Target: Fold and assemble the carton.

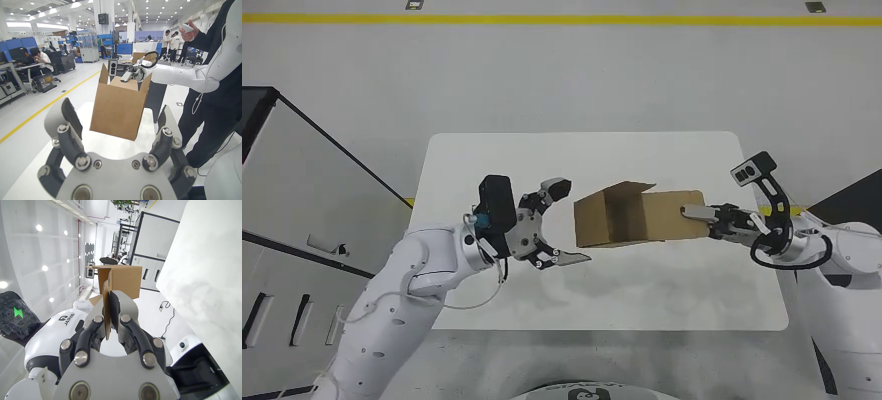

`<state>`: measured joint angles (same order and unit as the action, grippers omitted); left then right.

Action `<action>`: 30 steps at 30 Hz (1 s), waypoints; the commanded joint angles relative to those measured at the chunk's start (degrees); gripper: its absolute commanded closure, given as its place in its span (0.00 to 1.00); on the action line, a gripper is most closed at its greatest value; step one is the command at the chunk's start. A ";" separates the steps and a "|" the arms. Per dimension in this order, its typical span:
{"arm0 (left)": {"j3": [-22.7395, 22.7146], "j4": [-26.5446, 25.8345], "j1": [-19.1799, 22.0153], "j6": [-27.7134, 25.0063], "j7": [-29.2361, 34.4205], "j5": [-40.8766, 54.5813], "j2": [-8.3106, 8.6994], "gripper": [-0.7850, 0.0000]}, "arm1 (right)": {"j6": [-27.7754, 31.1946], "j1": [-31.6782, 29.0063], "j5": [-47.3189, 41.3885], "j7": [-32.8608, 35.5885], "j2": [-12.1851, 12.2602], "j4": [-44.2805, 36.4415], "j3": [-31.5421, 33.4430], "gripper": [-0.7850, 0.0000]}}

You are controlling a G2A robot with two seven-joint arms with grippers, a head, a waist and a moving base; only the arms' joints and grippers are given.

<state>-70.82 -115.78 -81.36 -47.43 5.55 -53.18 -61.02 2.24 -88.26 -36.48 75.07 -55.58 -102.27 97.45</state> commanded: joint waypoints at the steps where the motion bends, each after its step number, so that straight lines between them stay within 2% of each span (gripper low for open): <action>1: -0.05 -0.12 0.02 -0.02 0.06 -0.12 0.01 0.00 | 0.01 -0.01 -0.02 0.01 0.01 0.01 0.01 1.00; 9: -0.02 -0.18 0.02 0.12 0.28 -0.38 0.02 0.00 | 0.00 -0.05 0.01 -0.36 -0.01 -0.06 -0.05 1.00; 14: 0.07 -3.11 -0.09 2.85 5.45 -5.64 0.23 0.00 | -0.55 -0.18 5.21 -2.94 0.29 -3.51 0.13 1.00; 25: -0.60 -7.49 -0.70 5.67 15.05 -11.41 0.86 0.00 | -7.76 0.05 14.18 -3.72 1.51 -11.00 2.83 1.00; 30: -0.18 -7.71 -0.85 6.05 15.59 -10.35 0.87 0.00 | -9.42 0.65 15.93 -3.48 1.85 -12.63 2.92 1.00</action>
<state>-70.99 -123.51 -82.22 -41.34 21.17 -63.51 -60.14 -7.27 -87.64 -20.45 71.61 -53.72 -114.87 100.36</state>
